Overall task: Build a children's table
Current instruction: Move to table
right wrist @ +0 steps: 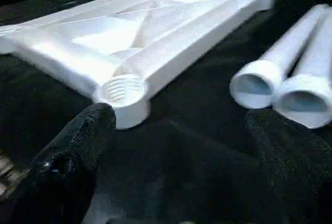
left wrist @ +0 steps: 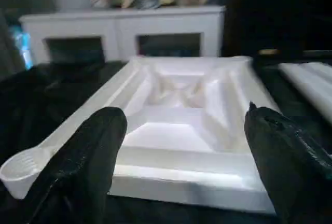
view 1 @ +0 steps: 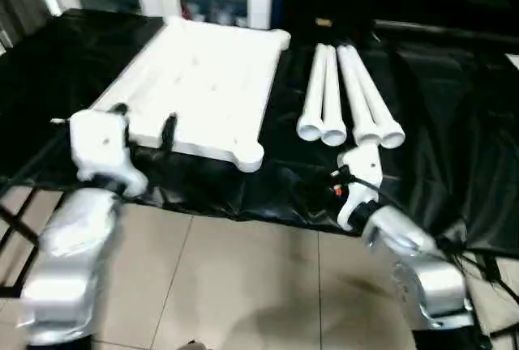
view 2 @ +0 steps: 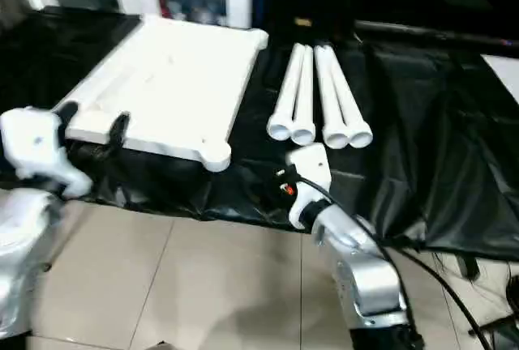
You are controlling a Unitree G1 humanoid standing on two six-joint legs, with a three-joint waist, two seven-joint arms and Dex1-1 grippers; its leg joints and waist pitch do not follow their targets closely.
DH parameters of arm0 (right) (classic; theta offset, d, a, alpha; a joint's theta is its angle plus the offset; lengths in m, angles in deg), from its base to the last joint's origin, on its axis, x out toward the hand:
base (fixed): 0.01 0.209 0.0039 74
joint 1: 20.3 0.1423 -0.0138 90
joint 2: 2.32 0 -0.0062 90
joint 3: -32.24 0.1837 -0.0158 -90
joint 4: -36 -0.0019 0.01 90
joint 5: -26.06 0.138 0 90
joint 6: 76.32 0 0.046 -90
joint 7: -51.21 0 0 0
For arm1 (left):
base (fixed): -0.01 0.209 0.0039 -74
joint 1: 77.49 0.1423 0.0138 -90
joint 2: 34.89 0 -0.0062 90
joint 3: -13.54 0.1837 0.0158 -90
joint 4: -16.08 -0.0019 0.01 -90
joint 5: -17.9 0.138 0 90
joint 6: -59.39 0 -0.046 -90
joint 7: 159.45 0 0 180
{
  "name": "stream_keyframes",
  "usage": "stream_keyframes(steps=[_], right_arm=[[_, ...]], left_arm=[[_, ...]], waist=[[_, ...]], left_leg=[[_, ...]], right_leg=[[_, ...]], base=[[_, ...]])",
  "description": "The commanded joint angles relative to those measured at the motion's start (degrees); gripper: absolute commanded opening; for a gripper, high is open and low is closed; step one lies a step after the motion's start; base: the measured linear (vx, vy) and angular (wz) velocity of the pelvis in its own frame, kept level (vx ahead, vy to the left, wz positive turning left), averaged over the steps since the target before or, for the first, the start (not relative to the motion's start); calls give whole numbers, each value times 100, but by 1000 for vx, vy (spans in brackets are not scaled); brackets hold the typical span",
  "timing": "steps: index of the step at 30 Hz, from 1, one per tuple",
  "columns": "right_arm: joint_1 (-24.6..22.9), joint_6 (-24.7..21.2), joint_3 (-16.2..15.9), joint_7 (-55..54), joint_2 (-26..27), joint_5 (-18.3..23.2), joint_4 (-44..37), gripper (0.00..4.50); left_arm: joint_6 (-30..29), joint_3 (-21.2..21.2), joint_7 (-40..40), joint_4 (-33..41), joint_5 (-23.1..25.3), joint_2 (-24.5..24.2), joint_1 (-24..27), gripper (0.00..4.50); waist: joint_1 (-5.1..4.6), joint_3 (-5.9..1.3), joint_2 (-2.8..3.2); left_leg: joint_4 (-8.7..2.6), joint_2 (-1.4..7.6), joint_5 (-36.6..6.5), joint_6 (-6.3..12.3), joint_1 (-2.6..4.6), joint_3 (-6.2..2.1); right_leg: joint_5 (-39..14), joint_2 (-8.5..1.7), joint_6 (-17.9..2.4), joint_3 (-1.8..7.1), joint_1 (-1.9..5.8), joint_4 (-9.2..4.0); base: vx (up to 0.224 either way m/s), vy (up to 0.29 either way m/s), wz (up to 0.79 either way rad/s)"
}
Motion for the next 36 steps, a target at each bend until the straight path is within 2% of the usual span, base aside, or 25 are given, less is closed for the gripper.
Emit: stream_keyframes(steps=[1, 2, 3, 4, 7, 10, 14, 17, 18, 19, 20, 21, 22, 23, 24, 25, 27, 28, 29, 30, 31, 32, 33, 34, 36], right_arm=[[246, 176, 271, -121, -14, -2, 273, 450], [293, 199, 336, -114, -27, -36, 334, 450], [418, 238, 367, -153, -39, -120, 496, 450], [550, 321, 373, -179, -69, -227, 674, 450], [711, 395, 313, -244, -184, -376, 898, 450], [664, 334, 242, -123, -232, -283, 755, 450], [415, 105, 85, 61, -66, 40, 74, 450], [264, 153, 49, 42, 37, 67, 2, 450], [221, 180, 41, 38, 29, 33, -1, 450], [154, 320, 15, 76, -13, -44, 25, 450], [125, 354, 10, 80, -8, -54, 36, 450], [100, 398, -32, 58, 0, -100, 32, 450], [119, 418, -55, 88, 16, -80, 24, 450], [149, 424, -63, 116, 23, -59, 25, 450], [195, 444, -98, 130, 36, -74, 62, 450], [275, 509, -153, 147, 54, -117, 157, 450], [354, 556, -230, 139, 98, -169, 265, 450], [387, 557, -233, 147, 101, -166, 296, 450], [387, 557, -233, 147, 101, -166, 296, 450], [443, 548, -226, 151, 172, -103, 324, 450], [523, 574, -237, 147, 224, -86, 372, 450], [523, 574, -237, 147, 224, -86, 372, 450], [570, 594, -252, 137, 258, -75, 396, 450], [605, 591, -285, 144, 259, -92, 424, 450], [651, 609, -330, 109, 235, -183, 482, 450]], left_arm=[[190, -25, 55, -679, -65, 77, -478, 411], [153, 41, 33, -808, -169, 66, -583, 411], [245, 118, 130, -1095, -254, 27, -721, 411], [412, 259, 133, -1430, -141, -50, -871, 411], [778, 450, 286, -1977, 34, -62, -1103, 411], [776, 494, 500, -1859, 31, -97, -1069, 411], [312, 160, 706, -683, -227, -271, -398, 411], [161, -16, 672, 79, -294, -325, 321, 411], [93, -12, 632, 279, -336, -339, 506, 411], [24, 35, 580, 572, -416, -347, 779, 411], [51, 29, 518, 605, -404, -331, 856, 411], [117, 7, 507, 580, -380, -326, 934, 411], [191, -6, 474, 522, -327, -316, 937, 411], [231, -11, 453, 477, -287, -308, 917, 411], [266, -29, 454, 413, -284, -307, 876, 411], [334, -48, 417, 306, -226, -312, 788, 411], [342, -95, 401, 252, -134, -327, 681, 411], [313, -95, 406, 248, -127, -329, 636, 411], [313, -95, 406, 248, -127, -329, 636, 411], [270, -100, 445, 256, -117, -368, 560, 411], [216, -94, 473, 233, -108, -411, 470, 411], [216, -94, 473, 233, -108, -411, 470, 411], [134, -85, 477, 272, -118, -451, 436, 411], [88, -97, 459, 279, -162, -440, 404, 411], [49, -83, 407, 279, -198, -440, 369, 411]], waist=[[4, -433, 83], [12, -474, 89], [29, -574, 153], [-1, -600, 99], [-23, -620, 55], [-47, -513, 41], [-139, -412, -24], [-172, -345, -13], [-187, -298, -70], [-196, -247, -56], [-194, -239, -35], [-103, -173, -150], [-80, -155, -61], [-82, -191, -66], [-82, -191, -66], [-97, -184, -55], [-151, -164, 131], [-226, -180, 91], [-303, -253, 171], [-539, -342, 192], [-484, -287, 123], [-449, -264, 127], [-438, -224, 115], [-481, -256, 37], [-460, -277, -208]], left_leg=[[-317, 313, -124, 158, -42, -234], [-265, 327, 339, 163, -60, -254], [-101, 311, 1529, 258, -88, -300], [10, 260, 2117, 352, -96, -243], [1, 173, 1560, 442, -255, -239], [-112, 285, 385, 359, -240, -248], [-184, 342, -249, 306, -238, -246], [-252, 357, -1014, 97, -194, -245], [-280, 349, -1393, 42, -138, -226], [-291, 312, -2298, -114, 17, -236], [-298, 298, -2509, -122, 70, -231], [-345, 126, -2622, 238, -316, -341], [-160, 44, -2726, 371, -129, -308], [-18, 54, -2082, 565, -279, -353], [-18, 54, -2082, 565, -279, -353], [-53, 75, -1753, 653, -425, -378], [-344, 84, -2515, 499, -242, -505], [-443, 59, -2672, 532, -221, -606], [-590, 60, -2830, 797, 71, -890], [-632, 689, -3460, 588, 916, -1289], [-646, 710, -3550, 684, 804, -1274], [-664, 650, -3574, 748, 739, -1165], [-781, 544, -3600, 860, 602, -940], [-815, 421, -3450, 975, 579, -790], [-750, 173, -3327, 909, 555, -416]], right_leg=[[178, -551, -673, 469, 155, -326], [939, -551, -737, 481, 152, -220], [2662, -519, -858, 491, 114, 10], [3635, -443, -964, 505, 49, 94], [3852, -406, -954, 588, 117, 105], [2235, -489, -1114, 588, 62, -46], [715, -549, -1179, 611, 40, -159], [-800, -550, -990, 617, 39, -293], [-1358, -514, -903, 609, 1, -368], [-2775, -487, -695, 588, -40, -504], [-3050, -463, -638, 572, -43, -565], [-3690, -606, -416, 352, 283, -675], [-5036, -807, -60, 185, 256, -950], [-5123, -1011, -82, 83, 535, -1084], [-5123, -1011, -82, 83, 535, -1084], [-4870, -1000, -51, -98, 752, -1133], [-3839, -591, -162, -451, 864, -1020], [-3432, -431, -200, -485, 882, -923], [-2594, -167, -271, -481, 786, -688], [-1436, -108, -358, -132, 29, 133], [-843, -94, -6, 2, -169, 452], [-619, -90, 57, 14, -267, 557], [-155, -82, 7, -27, -320, 609], [212, -115, -40, -33, -328, 451], [37, -371, -211, 218, -165, -97]], base=[[0, 0, 0], [0, 0, 0], [0, 0, 0], [0, 0, 0], [0, 0, 0], [0, 0, 0], [0, 0, 0], [0, 0, 0], [0, 0, 0], [0, 0, 0], [0, 0, 0], [0, 0, 0], [1, 27, 39], [1, 27, 39], [45, 58, 52], [64, 76, 50], [78, 75, 56], [158, 61, 62], [266, 85, 83], [212, 52, 51], [192, 40, 24], [83, 17, 4], [151, 19, 6], [146, -25, 0], [162, -55, 0]])
